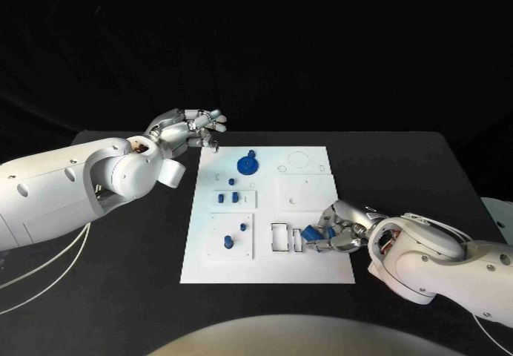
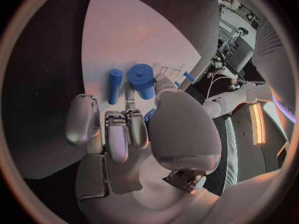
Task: Assemble the parts on the task board
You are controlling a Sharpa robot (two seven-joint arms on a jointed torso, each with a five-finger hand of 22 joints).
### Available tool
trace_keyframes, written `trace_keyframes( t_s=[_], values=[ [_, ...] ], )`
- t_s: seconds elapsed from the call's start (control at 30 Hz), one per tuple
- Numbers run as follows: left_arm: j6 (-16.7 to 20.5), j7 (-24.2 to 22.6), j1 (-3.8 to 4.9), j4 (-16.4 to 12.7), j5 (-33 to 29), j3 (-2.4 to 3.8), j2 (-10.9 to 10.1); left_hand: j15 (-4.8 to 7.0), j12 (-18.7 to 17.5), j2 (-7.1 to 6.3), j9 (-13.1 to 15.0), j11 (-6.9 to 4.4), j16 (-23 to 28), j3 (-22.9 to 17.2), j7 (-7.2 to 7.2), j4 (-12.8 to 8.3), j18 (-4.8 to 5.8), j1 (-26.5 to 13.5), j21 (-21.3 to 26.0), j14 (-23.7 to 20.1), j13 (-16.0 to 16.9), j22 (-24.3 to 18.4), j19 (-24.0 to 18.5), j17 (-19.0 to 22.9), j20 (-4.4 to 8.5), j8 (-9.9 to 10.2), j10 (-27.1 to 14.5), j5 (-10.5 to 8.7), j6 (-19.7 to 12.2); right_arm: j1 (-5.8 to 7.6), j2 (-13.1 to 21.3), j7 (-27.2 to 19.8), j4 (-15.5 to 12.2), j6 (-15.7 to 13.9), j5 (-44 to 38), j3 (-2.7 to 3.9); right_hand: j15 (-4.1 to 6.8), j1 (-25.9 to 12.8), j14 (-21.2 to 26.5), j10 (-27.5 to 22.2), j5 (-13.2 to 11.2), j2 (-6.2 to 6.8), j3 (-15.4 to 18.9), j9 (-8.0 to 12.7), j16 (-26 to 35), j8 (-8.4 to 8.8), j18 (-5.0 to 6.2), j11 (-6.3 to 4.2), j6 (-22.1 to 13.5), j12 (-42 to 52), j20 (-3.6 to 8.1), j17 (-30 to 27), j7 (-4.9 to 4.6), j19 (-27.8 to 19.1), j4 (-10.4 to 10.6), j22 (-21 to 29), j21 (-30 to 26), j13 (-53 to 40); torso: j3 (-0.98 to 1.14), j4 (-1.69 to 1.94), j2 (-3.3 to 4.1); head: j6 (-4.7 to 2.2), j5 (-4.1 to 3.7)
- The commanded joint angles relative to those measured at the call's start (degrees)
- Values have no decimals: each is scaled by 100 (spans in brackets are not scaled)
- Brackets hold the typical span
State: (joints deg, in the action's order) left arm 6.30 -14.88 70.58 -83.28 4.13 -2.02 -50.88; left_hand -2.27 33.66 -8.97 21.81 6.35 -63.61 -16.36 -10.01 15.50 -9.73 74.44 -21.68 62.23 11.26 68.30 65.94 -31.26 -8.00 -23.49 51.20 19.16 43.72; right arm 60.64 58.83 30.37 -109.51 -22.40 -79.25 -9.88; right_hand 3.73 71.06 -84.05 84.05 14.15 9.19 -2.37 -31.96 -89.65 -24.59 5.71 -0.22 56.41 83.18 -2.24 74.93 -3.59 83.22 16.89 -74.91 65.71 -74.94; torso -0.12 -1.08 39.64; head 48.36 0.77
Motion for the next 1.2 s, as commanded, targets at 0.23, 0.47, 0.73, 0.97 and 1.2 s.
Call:
trace_keyframes(
  t_s=[0.23,0.47,0.73,0.97,1.2],
  values=[
    [-67,-47,2,-19,-22,4,3,-3,39,56,9,-2,-28,6,-8,13,-51,10,20,-29,-3,-10,9,4,-12,-32,-48,-14,-51,-50,6,-179,-140,-835,186,-22,128,178,-595,222,318,-245,-336,21,-35,105,-129,-150,344,137,85,1507,127,59,-14,-807,105,-854,2,-2,-7,-14,28],
    [-50,-24,2,-18,-13,3,0,-3,42,60,10,-2,-30,9,-8,17,-51,10,23,-30,-2,-10,11,6,-13,-36,-52,-13,-52,18,56,-275,-324,-1053,376,-13,143,-19,-595,241,668,-202,-467,54,-35,232,-133,-161,439,139,109,1507,134,66,-6,-825,108,-876,-17,-14,-12,-24,18],
    [-63,-19,3,-14,-11,3,23,-3,42,60,10,-2,-30,9,-8,17,-51,10,23,-30,-2,-10,11,6,-13,-36,-52,-13,-52,63,-106,-288,-336,-728,461,-10,139,-224,-595,246,690,-102,-468,64,-35,293,-129,-154,492,137,107,1507,126,58,-4,-824,74,-886,-13,3,-5,-26,12],
    [-82,-11,3,4,-11,3,63,-3,47,64,11,-1,-33,14,-9,23,-51,6,27,-30,-2,-10,13,8,-14,-41,-56,-13,-54,65,-368,-239,-241,-331,585,-9,131,-524,-595,237,696,-102,-441,67,-35,353,-121,-145,534,112,99,1507,117,45,0,-819,25,-873,-16,0,-9,-24,38],
    [-91,-4,3,1,-11,3,82,-3,47,64,11,-1,-33,14,-9,23,-51,6,27,-30,-2,-10,13,8,-14,-41,-56,-13,-54,65,-540,-116,-139,-123,576,-9,127,-687,-595,224,630,-93,-408,59,-35,384,-115,-141,553,86,95,1507,114,36,2,-813,-14,-854,-16,-5,-3,-8,50]
  ],
)
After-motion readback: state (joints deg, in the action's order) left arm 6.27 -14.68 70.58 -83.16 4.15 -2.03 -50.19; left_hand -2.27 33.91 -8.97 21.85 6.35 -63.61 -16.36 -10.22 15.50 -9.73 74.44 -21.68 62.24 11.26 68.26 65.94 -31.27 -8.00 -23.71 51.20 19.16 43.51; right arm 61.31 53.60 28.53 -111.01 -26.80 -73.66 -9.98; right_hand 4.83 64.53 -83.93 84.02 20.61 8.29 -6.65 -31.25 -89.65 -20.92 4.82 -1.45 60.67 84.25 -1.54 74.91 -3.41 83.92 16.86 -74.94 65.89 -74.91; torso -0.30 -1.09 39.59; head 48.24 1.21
